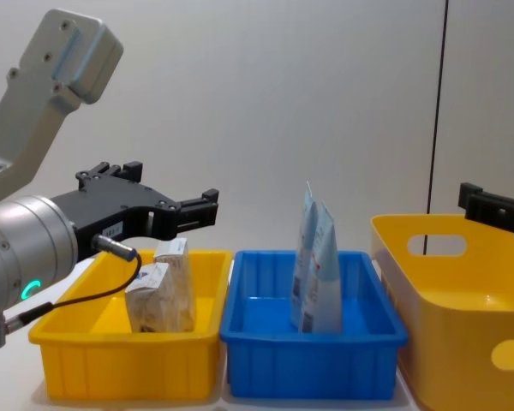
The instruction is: Bimanual collaborative sorting of washing and personal care products
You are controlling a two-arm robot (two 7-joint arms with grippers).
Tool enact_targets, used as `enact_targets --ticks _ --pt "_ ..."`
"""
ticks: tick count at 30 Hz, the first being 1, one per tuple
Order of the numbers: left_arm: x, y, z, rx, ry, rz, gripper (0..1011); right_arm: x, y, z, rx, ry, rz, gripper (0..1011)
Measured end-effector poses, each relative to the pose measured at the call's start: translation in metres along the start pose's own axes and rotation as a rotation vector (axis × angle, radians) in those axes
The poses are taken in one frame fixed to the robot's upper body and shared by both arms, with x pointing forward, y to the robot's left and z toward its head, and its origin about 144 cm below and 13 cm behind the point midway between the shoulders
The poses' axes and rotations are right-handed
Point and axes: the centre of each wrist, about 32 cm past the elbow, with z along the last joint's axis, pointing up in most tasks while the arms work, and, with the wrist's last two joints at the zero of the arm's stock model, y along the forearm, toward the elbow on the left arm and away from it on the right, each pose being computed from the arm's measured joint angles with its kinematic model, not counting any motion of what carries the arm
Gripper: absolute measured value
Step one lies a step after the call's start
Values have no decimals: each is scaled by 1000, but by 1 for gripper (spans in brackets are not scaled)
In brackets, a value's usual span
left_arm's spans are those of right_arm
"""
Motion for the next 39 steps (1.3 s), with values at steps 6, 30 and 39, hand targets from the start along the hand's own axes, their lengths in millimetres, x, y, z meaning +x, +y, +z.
enact_targets --ticks 6,30,39 --pt "0 0 0 0 0 0 1001 0 0 0 0 0 0 1000" --pt "4 -4 13 159 75 -21 1002 0 0 0 0 0 0 1000" --pt "6 -8 19 233 159 -15 1001 0 0 0 0 0 0 1000"
